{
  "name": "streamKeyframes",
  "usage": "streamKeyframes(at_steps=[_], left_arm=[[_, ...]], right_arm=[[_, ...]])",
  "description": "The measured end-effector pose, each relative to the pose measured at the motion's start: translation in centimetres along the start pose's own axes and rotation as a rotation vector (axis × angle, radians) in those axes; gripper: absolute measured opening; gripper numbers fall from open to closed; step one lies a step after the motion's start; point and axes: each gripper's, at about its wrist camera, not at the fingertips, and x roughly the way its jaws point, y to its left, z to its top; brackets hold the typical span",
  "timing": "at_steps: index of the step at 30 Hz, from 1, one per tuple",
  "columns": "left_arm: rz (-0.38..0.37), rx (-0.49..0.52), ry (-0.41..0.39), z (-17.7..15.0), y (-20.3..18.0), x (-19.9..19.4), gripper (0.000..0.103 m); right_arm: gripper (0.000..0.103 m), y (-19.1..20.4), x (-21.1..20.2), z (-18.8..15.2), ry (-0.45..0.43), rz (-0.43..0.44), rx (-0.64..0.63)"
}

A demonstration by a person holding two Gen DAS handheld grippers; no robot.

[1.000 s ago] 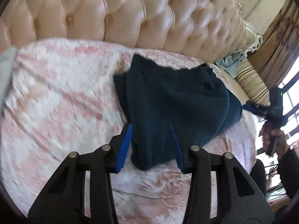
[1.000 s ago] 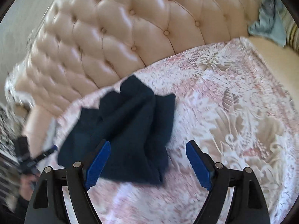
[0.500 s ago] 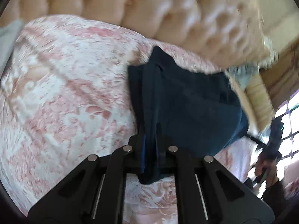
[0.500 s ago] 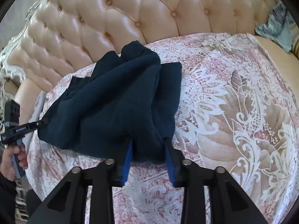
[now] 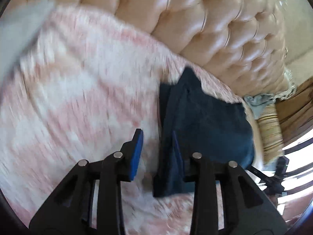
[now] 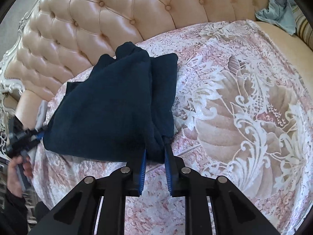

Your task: Fold clothes

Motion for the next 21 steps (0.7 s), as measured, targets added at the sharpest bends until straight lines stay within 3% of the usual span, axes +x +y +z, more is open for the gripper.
streamKeyframes(at_steps=[3,5,6,7,9,12,14,15,16,17,19,21], left_arm=[[0.003,0.144,-0.061,2.6,-2.3,1.2,0.035],[0.054,0.332,-0.044,3.9,-4.9,3.8,0.036],[0.083,0.399,-0.017,4.2,-6.0,5.4,0.044],[0.097,0.442,0.004,4.4,-6.6,6.6,0.051],[0.124,0.507,0.038,4.9,-7.8,9.0,0.053],[0.149,0.523,0.103,5.8,-8.7,11.8,0.053],[0.174,0.563,0.157,5.7,-9.3,13.2,0.039],[0.178,0.6,0.169,5.6,-9.7,13.5,0.026],[0.189,0.607,0.178,5.8,-9.9,13.6,0.024],[0.169,0.548,0.163,6.7,-9.5,13.1,0.024],[0.047,0.315,0.114,9.0,-7.1,11.5,0.023],[-0.065,0.096,0.142,10.2,-4.1,11.6,0.023]], right_arm=[[0.018,-0.1,-0.1,-0.2,0.002,0.0,0.01],[0.018,0.4,-0.2,-0.3,0.0,-0.004,0.01],[0.018,0.6,-0.3,-0.3,-0.002,-0.01,0.004],[0.018,0.7,-0.3,-0.4,-0.002,-0.015,-0.003],[0.018,0.9,-0.3,-0.4,-0.001,-0.022,-0.008],[0.018,0.9,-0.4,-0.4,-0.002,-0.027,-0.012],[0.018,0.9,-0.3,-0.4,-0.002,-0.028,-0.015],[0.018,0.9,-0.2,-0.4,-0.001,-0.03,-0.019],[0.018,0.8,-0.2,-0.4,0.001,-0.032,-0.021],[0.018,0.8,-0.1,-0.4,0.002,-0.03,-0.022],[0.018,0.6,-0.1,-0.4,0.004,-0.024,-0.015],[0.018,0.6,0.0,-0.5,0.005,-0.023,-0.01]])
